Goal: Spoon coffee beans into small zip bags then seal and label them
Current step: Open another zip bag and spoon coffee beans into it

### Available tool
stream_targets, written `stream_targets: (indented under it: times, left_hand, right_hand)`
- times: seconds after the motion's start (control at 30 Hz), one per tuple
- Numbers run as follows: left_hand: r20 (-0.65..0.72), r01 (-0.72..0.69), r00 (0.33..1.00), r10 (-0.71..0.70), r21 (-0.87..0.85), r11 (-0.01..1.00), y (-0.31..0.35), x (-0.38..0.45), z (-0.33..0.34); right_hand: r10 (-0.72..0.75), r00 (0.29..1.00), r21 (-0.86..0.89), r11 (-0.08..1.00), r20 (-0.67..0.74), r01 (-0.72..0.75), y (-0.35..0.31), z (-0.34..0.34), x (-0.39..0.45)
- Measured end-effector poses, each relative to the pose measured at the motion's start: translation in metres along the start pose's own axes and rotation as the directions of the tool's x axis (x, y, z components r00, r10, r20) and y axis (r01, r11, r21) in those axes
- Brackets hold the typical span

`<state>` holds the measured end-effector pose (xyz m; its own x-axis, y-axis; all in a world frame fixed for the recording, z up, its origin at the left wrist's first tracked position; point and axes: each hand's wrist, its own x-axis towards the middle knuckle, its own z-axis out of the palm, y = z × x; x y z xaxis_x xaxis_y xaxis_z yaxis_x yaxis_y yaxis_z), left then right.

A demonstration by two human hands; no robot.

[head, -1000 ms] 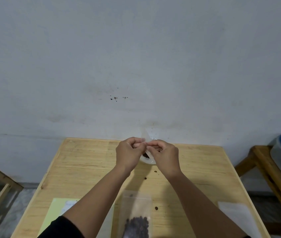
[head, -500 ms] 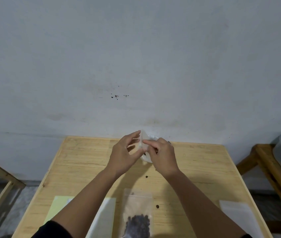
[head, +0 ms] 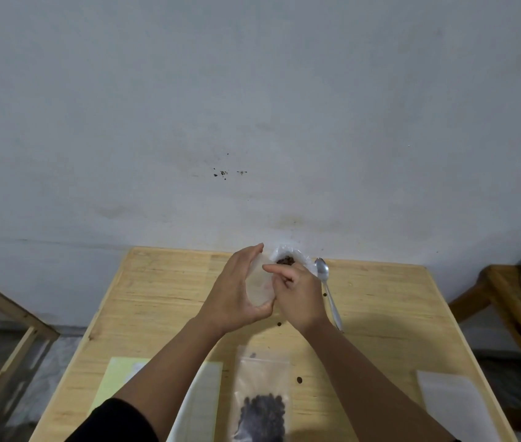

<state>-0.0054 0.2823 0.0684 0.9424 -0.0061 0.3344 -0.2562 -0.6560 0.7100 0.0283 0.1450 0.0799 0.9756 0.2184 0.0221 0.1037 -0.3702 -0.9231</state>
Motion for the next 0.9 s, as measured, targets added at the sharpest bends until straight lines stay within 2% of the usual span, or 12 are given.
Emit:
stream_targets:
  times: [0.13, 0.2, 0.27, 0.33, 0.4, 0.53, 0.7, 0.9]
  left_hand:
    - [-0.007, 0.019, 1.000, -0.019, 0.008, 1.000, -0.001, 0.001, 0.007]
    - [-0.017, 0.061, 0.998, -0.061, -0.005, 0.998, -0.005, 0.001, 0.008]
    - [-0.052, 0.136, 0.989, -0.137, -0.036, 0.990, -0.011, -0.001, 0.007]
    - [-0.080, 0.185, 0.979, -0.188, -0.045, 0.982, -0.018, -0.002, 0.006]
    - [-0.088, 0.228, 0.969, -0.231, -0.046, 0.973, -0.022, -0.003, 0.008]
    - [-0.087, 0.290, 0.952, -0.295, -0.064, 0.955, -0.024, -0.001, 0.018]
    - [-0.055, 0.352, 0.933, -0.356, -0.074, 0.933, -0.025, 0.005, 0.030]
    - [-0.025, 0.380, 0.923, -0.383, -0.080, 0.922, -0.031, 0.006, 0.039]
  right_hand:
    - [0.047, 0.998, 0.090, 0.995, -0.031, -0.044, 0.008, -0.001, 0.001]
    - [0.084, 0.996, 0.233, 0.969, -0.004, -0.081, 0.014, -0.008, 0.002]
    - [0.154, 0.983, 0.309, 0.944, -0.103, -0.116, 0.028, -0.021, 0.005]
    - [0.201, 0.934, 0.086, 0.979, -0.295, -0.183, 0.057, -0.037, 0.012]
    - [0.277, 0.883, -0.116, 0.932, -0.379, -0.342, 0.086, -0.050, 0.016]
    - [0.383, 0.846, -0.179, 0.864, -0.370, -0.470, 0.126, -0.058, 0.020]
    - [0.274, 0.892, -0.272, 0.883, -0.360, -0.382, 0.142, -0.053, 0.023]
    - [0.321, 0.877, -0.335, 0.833, -0.357, -0.441, 0.157, -0.047, 0.031]
